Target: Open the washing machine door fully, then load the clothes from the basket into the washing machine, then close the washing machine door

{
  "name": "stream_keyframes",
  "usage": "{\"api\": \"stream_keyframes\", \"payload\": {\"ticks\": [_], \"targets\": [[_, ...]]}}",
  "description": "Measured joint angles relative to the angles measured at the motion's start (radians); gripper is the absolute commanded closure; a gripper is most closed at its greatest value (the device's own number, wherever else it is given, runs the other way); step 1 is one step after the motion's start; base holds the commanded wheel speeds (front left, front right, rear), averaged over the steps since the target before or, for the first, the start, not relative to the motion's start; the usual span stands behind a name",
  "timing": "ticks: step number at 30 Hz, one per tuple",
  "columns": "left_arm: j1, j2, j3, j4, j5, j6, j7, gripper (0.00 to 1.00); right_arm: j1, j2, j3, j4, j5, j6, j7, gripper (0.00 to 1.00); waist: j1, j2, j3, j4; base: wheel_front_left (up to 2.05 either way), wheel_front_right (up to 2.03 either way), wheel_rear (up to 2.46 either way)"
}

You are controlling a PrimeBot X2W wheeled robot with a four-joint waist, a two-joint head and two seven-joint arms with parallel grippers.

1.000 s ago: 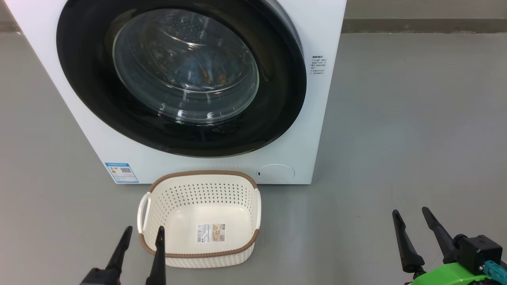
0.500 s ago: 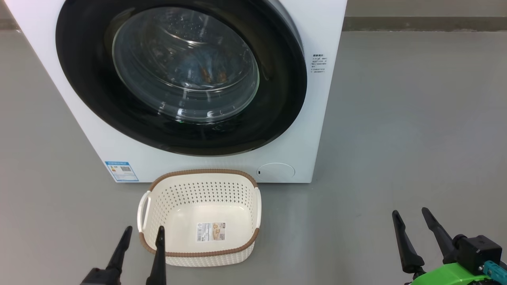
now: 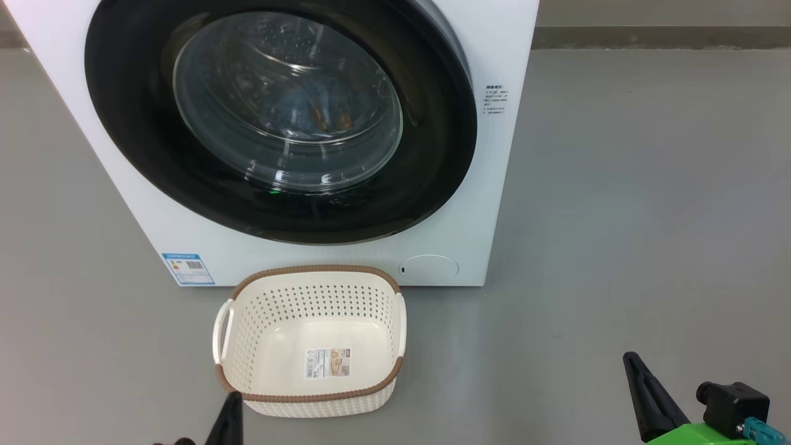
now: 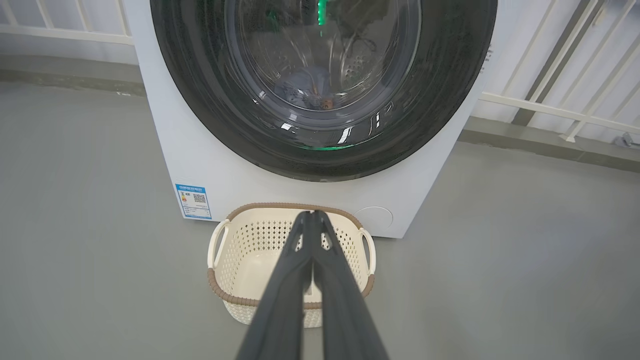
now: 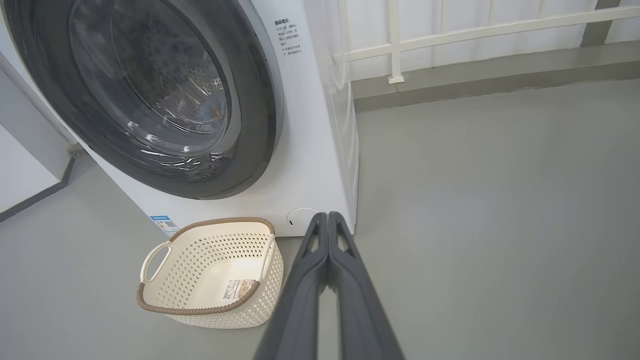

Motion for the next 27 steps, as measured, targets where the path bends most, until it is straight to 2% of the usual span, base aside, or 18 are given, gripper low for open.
{"api": "stream_keyframes", "payload": {"ticks": [27], "targets": [[-0.025,0.000,0.054,0.022,-0.291,-0.035,0.057,1.00,-0.006,0.000,-0.006,0.041,0.290,0.000,0.035,1.00,-0.0004,0.0000,0.005,-0.017,0.00,0.00,0.00]]}}
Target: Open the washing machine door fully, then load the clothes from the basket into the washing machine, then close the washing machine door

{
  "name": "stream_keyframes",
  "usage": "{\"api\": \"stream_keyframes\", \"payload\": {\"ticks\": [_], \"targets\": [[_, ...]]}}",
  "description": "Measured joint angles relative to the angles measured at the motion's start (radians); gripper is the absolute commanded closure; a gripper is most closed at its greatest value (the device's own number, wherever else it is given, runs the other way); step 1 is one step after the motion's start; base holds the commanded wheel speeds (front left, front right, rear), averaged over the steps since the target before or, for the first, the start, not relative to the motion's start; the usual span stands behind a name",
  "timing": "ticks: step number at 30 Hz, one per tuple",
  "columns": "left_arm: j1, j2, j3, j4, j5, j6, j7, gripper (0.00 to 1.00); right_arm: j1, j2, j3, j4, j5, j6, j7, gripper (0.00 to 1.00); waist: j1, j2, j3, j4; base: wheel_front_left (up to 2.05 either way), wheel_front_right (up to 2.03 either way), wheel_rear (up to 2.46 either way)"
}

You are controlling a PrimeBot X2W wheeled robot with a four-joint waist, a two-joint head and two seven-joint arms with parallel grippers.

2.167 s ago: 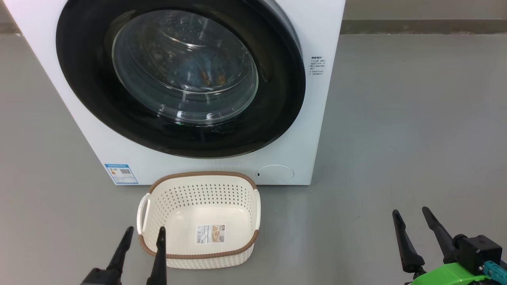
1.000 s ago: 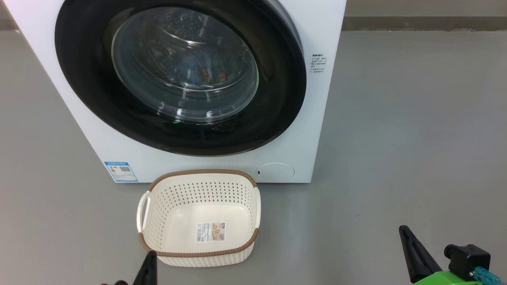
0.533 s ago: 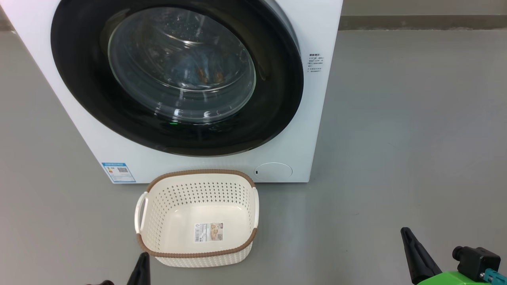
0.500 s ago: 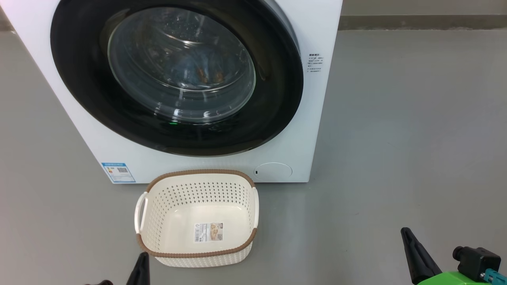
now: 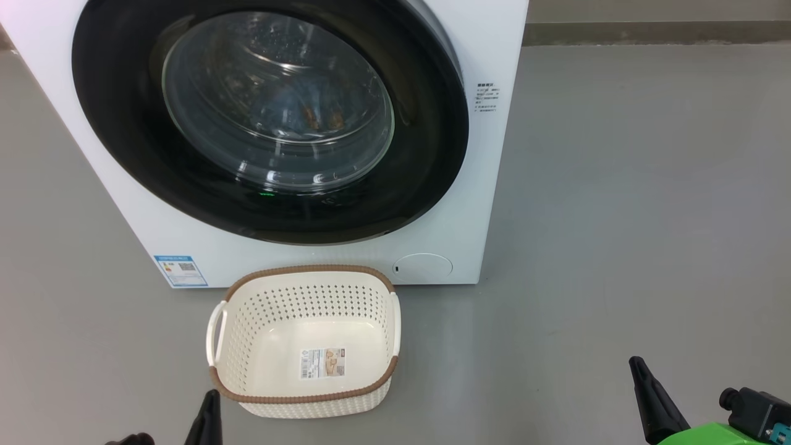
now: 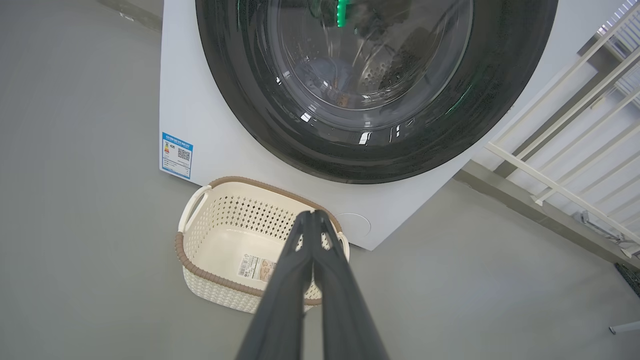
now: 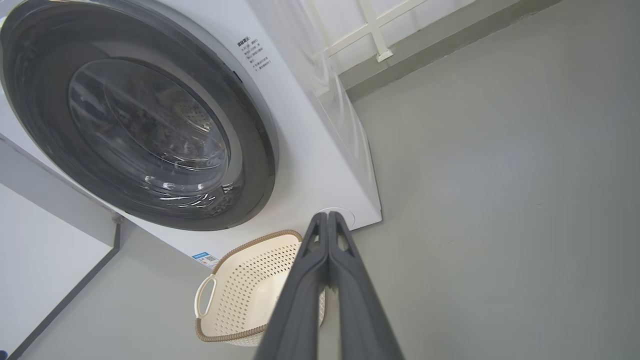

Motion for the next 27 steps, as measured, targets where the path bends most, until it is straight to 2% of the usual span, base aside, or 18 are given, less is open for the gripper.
{"api": "stream_keyframes", "payload": {"ticks": [27], "targets": [[-0.029,-0.003,0.063,0.022,-0.302,-0.035,0.066,1.00,-0.045,-0.001,-0.007,0.043,0.314,-0.001,0.040,1.00,0.0000,0.0000,0.003,-0.018,0.00,0.00,0.00]]}}
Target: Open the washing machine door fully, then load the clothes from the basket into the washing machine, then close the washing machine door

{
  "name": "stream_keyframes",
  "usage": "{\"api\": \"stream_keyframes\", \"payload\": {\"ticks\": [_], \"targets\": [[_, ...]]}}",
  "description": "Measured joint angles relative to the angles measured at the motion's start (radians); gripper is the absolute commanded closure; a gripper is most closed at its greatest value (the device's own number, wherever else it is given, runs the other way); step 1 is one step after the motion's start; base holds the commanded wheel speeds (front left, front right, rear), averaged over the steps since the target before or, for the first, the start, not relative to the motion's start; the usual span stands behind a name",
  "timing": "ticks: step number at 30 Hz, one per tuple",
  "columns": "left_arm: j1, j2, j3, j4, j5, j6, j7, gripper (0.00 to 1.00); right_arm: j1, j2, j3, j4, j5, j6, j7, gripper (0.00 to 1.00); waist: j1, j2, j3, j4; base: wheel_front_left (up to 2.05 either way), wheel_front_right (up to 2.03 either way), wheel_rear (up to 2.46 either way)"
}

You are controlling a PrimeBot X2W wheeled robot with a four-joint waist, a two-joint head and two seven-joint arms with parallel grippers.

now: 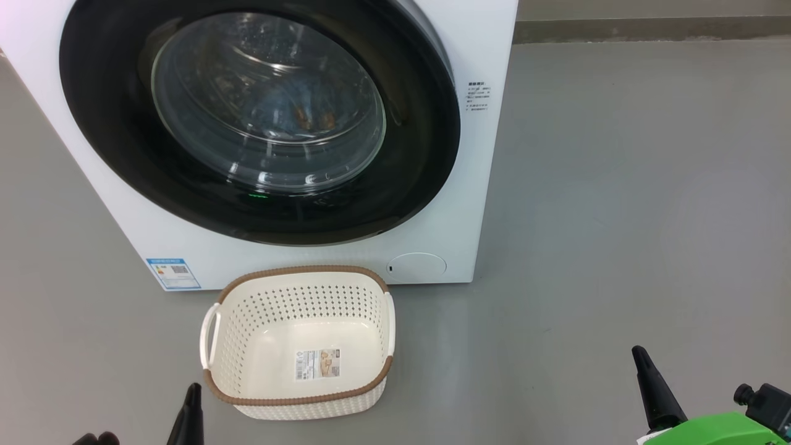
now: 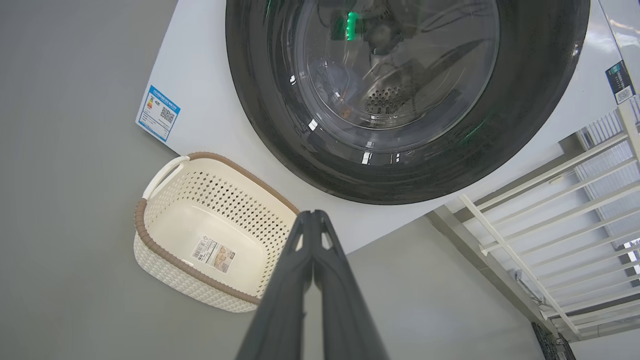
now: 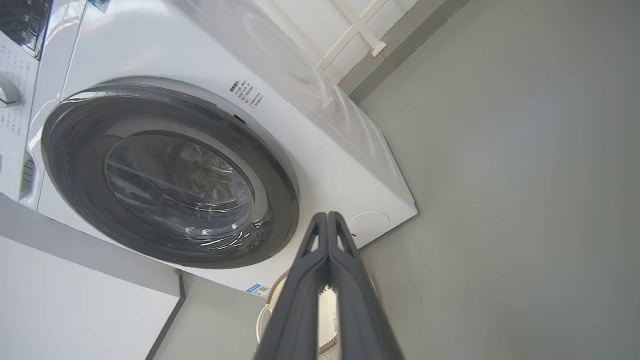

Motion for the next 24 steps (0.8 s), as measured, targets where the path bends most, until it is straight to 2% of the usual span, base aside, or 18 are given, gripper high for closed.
{"api": "stream_keyframes", "payload": {"ticks": [24], "targets": [[-0.039,-0.004,0.058,0.020,-0.259,-0.027,0.058,1.00,-0.036,-0.001,-0.007,0.039,0.272,0.000,0.031,1.00,0.0000,0.0000,0.002,-0.015,0.00,0.00,0.00]]}}
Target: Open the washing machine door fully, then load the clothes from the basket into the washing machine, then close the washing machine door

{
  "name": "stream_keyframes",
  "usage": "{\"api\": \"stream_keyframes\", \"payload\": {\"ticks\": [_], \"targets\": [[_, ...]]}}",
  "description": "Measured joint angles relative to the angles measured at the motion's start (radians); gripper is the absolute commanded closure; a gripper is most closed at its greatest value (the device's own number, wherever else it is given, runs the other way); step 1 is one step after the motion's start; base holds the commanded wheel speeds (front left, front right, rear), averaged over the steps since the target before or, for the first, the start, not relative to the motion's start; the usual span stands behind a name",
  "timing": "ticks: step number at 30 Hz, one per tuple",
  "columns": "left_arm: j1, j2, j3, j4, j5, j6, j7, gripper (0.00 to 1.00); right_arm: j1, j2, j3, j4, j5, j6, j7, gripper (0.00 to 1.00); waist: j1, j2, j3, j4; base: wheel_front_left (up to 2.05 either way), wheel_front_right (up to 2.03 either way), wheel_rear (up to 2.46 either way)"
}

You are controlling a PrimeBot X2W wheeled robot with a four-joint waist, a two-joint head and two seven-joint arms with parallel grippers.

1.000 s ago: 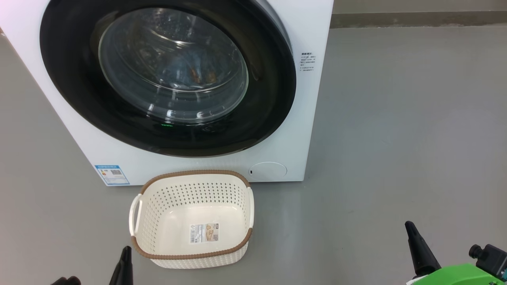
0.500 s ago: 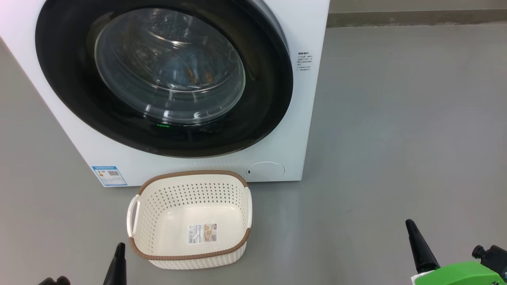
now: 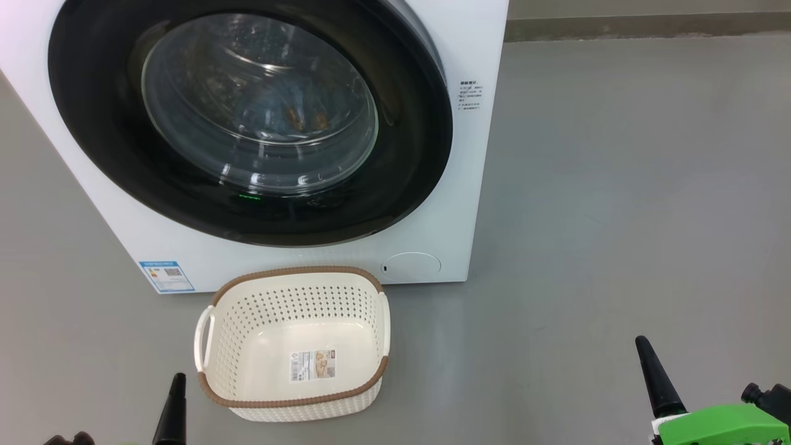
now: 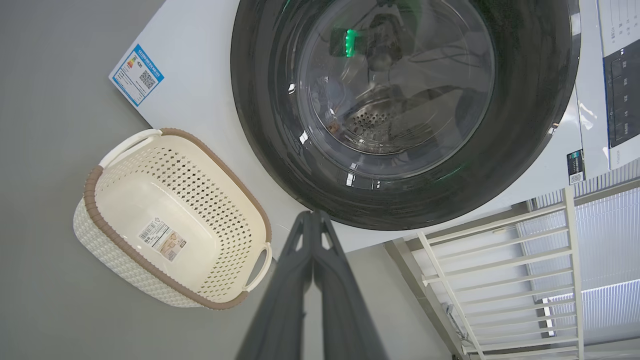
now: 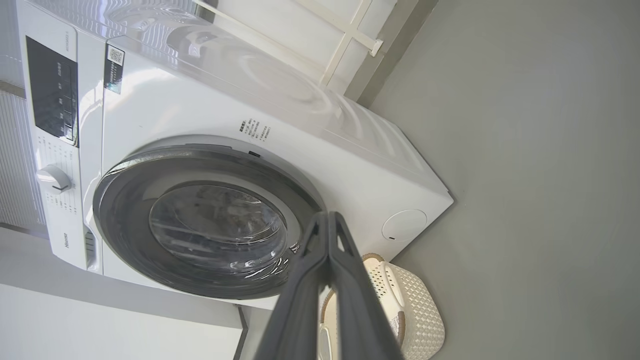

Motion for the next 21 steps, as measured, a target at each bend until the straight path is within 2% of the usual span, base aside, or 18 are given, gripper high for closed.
{"api": "stream_keyframes", "payload": {"ticks": [21], "targets": [[-0.037,-0.007,0.048,0.016,-0.212,-0.024,0.049,1.00,-0.024,-0.002,-0.009,0.030,0.217,0.000,0.027,1.00,0.0000,0.0000,0.002,-0.013,0.00,0.00,0.00]]}}
